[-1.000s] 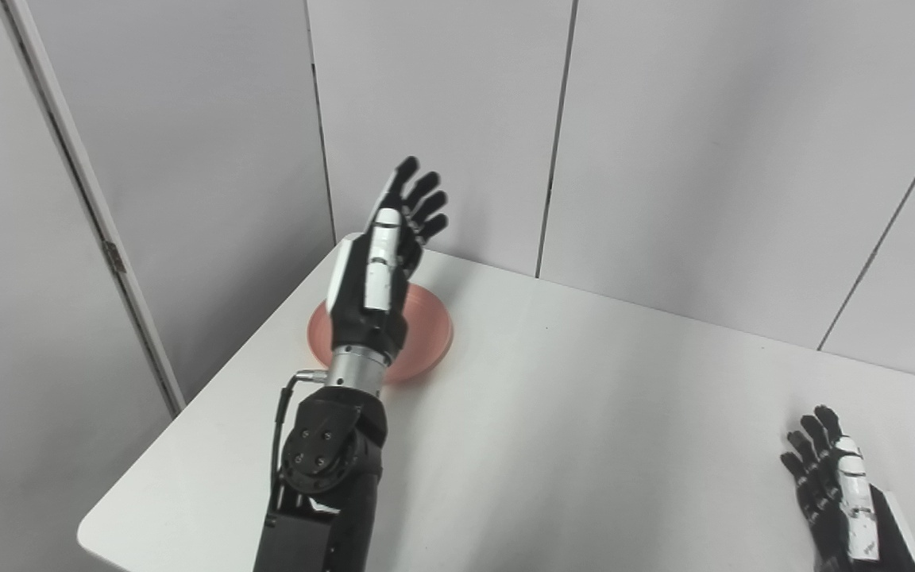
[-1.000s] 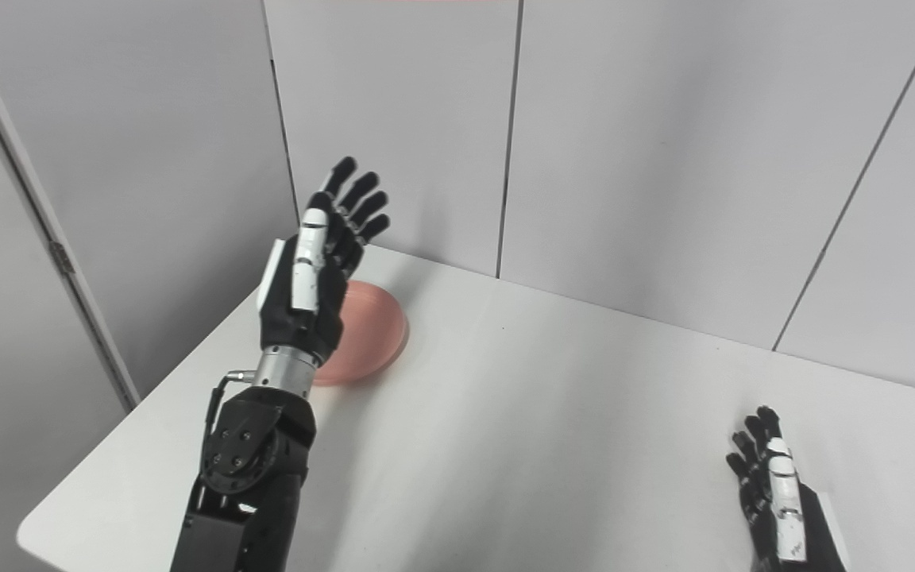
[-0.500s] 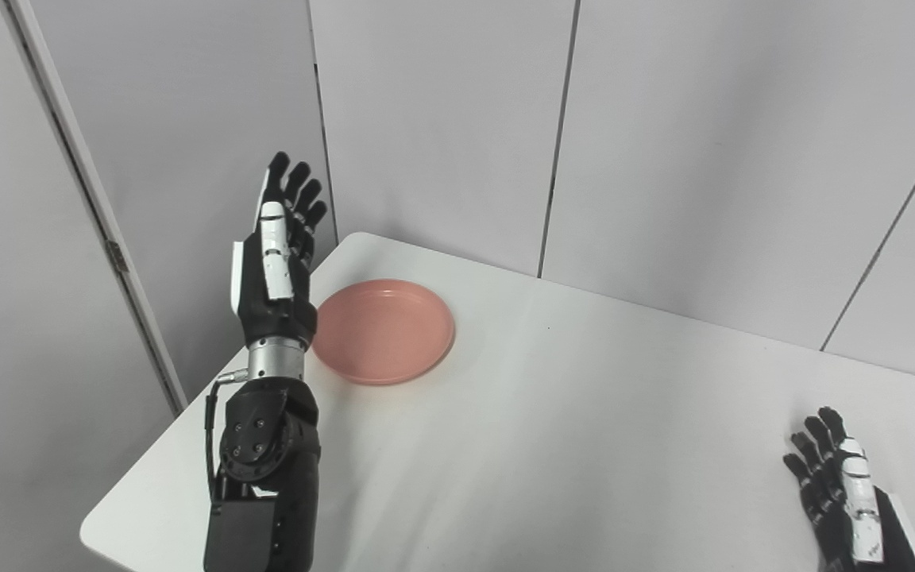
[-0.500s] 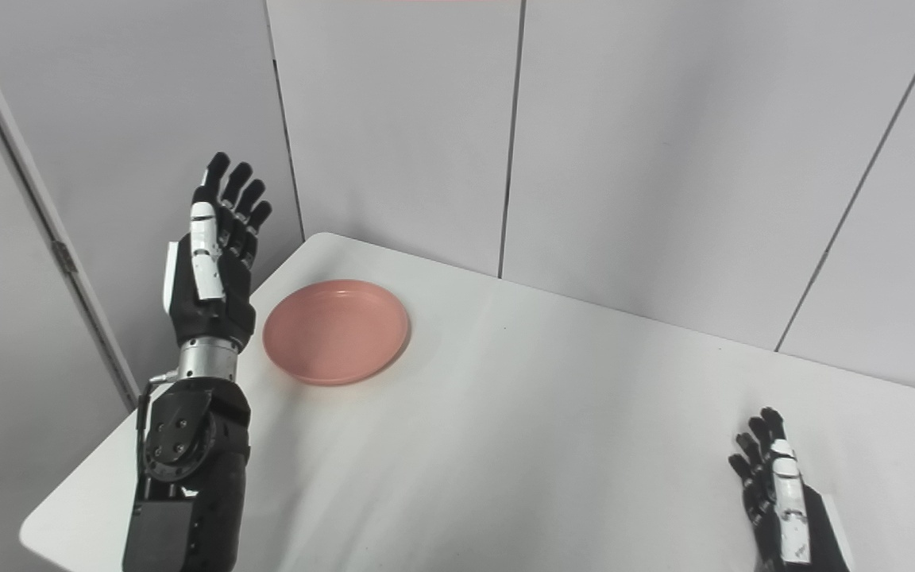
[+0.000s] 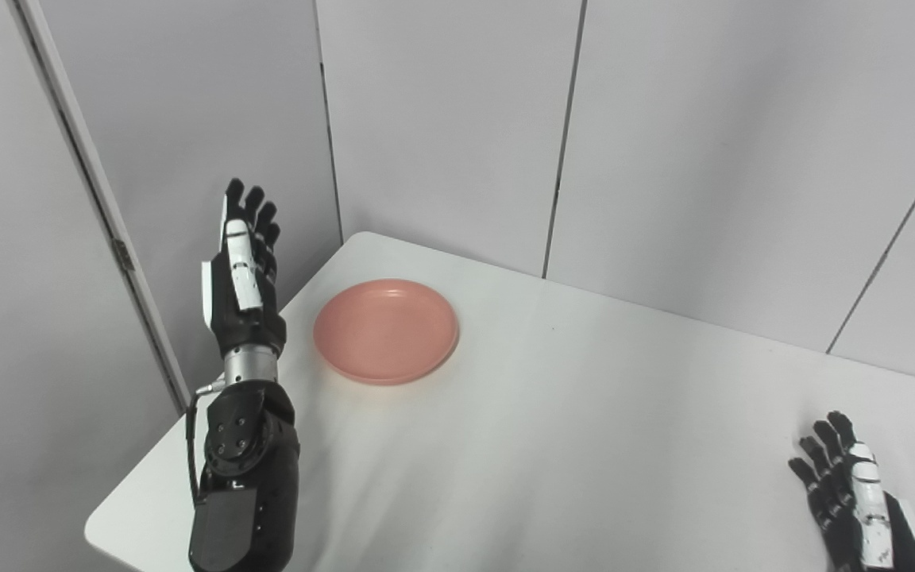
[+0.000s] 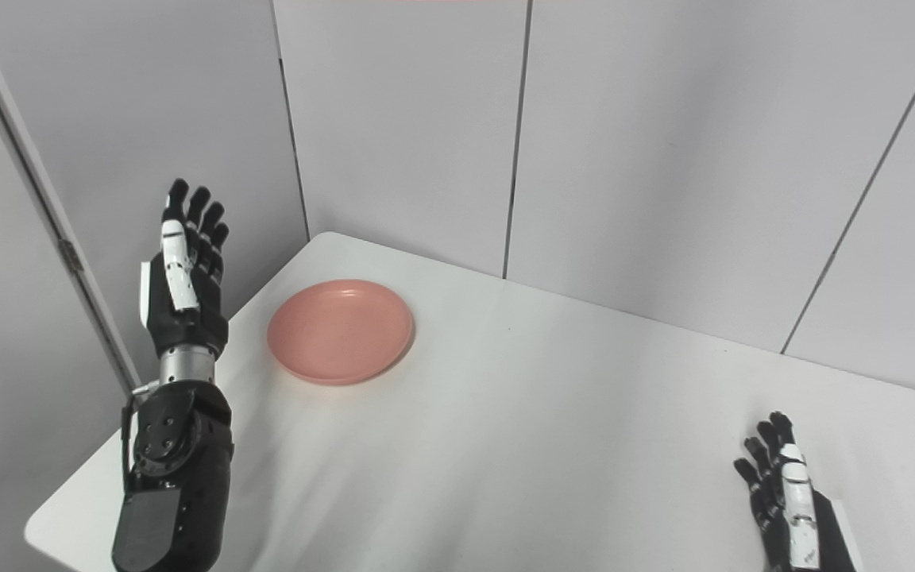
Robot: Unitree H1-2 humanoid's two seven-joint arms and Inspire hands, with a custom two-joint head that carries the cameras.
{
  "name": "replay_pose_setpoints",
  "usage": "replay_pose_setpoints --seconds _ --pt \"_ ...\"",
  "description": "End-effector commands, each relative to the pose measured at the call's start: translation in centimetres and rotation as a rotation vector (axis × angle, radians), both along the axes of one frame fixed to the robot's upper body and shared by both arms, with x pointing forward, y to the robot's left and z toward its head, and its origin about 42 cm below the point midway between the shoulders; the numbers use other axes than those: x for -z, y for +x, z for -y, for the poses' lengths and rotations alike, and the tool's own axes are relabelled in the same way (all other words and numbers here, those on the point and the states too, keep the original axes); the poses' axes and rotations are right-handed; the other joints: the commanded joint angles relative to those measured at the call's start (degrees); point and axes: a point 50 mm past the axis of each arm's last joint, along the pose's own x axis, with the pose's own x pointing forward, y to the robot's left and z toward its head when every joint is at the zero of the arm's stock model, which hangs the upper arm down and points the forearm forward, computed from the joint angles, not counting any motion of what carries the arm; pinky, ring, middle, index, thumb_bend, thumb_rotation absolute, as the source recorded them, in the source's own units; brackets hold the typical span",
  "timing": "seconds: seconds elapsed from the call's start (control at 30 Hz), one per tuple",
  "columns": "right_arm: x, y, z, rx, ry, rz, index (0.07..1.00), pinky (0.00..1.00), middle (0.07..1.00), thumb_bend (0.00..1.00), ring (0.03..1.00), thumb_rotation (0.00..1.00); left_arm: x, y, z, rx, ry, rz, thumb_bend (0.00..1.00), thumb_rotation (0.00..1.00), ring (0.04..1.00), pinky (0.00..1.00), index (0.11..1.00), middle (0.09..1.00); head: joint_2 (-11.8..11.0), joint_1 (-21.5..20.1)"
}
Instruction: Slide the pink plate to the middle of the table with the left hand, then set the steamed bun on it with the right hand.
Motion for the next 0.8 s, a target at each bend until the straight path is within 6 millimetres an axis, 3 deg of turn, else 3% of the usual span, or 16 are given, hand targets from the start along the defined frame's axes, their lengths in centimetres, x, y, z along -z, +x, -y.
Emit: replay_pose_setpoints --seconds 0.0,0.77 --pt "2.2 -1.2 1.7 0.041 -0.030 -0.123 1.000 1.00 1.000 0.10 1.000 1.00 -1.9 0.4 -1.1 -0.019 0.033 0.083 0.46 1.00 0.956 0.99 0.961 0.967 0.05 -0.05" --pt "2.1 -1.4 1.3 0.033 -0.032 -0.116 1.000 1.00 1.000 0.10 1.000 1.00 1.9 2.0 -3.0 -0.032 -0.082 -0.057 0.43 1.00 0.949 0.98 0.961 0.953 0.26 0.12"
